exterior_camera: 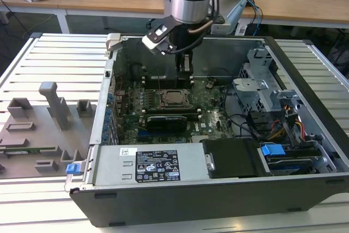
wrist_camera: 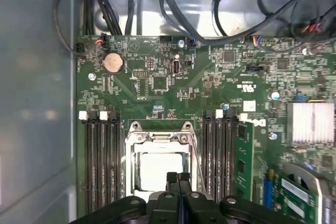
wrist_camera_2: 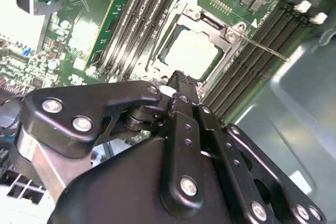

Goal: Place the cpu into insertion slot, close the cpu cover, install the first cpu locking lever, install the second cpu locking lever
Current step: 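Close the cpu cover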

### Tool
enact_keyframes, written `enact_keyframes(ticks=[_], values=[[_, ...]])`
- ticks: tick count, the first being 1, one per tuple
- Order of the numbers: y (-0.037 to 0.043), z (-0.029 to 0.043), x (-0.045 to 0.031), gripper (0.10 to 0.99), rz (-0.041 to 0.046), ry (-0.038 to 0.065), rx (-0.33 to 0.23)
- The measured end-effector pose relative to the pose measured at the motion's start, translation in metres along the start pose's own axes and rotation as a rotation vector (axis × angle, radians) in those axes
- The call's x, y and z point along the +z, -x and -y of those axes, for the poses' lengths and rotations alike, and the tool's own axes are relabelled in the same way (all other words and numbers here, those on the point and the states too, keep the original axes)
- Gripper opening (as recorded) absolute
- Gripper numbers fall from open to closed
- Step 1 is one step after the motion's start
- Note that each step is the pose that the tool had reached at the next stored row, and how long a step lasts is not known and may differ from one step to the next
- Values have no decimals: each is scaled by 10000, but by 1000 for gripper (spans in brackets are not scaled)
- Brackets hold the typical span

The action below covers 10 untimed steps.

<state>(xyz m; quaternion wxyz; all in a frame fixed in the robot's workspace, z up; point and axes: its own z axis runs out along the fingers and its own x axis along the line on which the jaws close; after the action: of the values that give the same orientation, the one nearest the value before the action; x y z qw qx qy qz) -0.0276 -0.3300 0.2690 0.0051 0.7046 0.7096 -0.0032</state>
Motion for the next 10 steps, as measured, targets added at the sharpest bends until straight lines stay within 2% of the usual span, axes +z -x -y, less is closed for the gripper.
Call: enact_keyframes(ticks=[1,3,5,10], values=[[1,-1,-82,106,1,0,0],[2,-3,-186,106,0,-1,0],[3,-5,-257,106,0,0,0],[3,-5,-278,106,0,0,-1]])
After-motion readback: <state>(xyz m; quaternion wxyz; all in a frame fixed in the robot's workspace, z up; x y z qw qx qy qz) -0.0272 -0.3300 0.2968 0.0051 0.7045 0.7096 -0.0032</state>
